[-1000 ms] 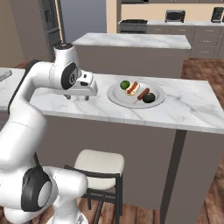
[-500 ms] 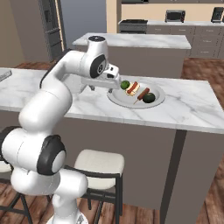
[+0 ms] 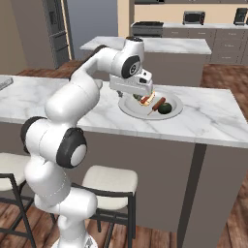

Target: Place one cooked food and one vegetable from the large plate to each tupperware container.

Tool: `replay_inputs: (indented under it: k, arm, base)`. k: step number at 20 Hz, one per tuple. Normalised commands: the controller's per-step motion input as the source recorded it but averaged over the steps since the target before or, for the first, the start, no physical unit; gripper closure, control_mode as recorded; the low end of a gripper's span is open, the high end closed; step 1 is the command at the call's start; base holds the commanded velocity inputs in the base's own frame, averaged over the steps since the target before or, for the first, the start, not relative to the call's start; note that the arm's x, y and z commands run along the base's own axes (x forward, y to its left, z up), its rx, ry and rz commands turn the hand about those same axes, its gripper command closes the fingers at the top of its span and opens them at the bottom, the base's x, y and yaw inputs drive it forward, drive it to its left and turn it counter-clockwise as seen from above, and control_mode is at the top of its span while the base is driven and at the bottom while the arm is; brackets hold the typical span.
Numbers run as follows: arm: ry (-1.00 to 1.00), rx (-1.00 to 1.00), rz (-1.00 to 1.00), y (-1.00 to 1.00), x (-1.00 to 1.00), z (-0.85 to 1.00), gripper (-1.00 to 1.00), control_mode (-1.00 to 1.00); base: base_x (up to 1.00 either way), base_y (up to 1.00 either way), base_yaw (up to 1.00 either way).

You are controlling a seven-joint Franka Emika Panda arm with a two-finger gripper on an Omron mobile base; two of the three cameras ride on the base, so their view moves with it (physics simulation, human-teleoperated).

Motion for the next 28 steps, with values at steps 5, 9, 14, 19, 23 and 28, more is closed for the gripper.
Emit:
replay_inputs:
  k: [5,9,14,19,23,28]
  arm:
    - [0.16,-0.07,-0.07,-0.23,0.51,-0.16,-1.00,-1.00]
    - [0.06,-0.16,-0.12,-0.22,0.47,-0.27,-1.00,-1.00]
    - [0.03,-0.11,-0.08,-0.20,0.62,-0.24,-1.00,-1.00]
    - [0.03,-0.01,-0.03,-0.08,0.48,-0.12,-1.00,-1.00]
    - [0.00,0.00,0.00,0.00,0.09,-0.13,-1.00,-1.00]
    - [0.01,0.00,0.00,0.00,-0.01,-0.17,-1.00,-1.00]
  base:
    - [0.00,0.00,0.00]
    - [0.00,0.00,0.00]
    - [0.00,0.00,0.00]
    - [0.00,0.00,0.00]
    - [0.00,0.00,0.00]
    - [0.00,0.00,0.00]
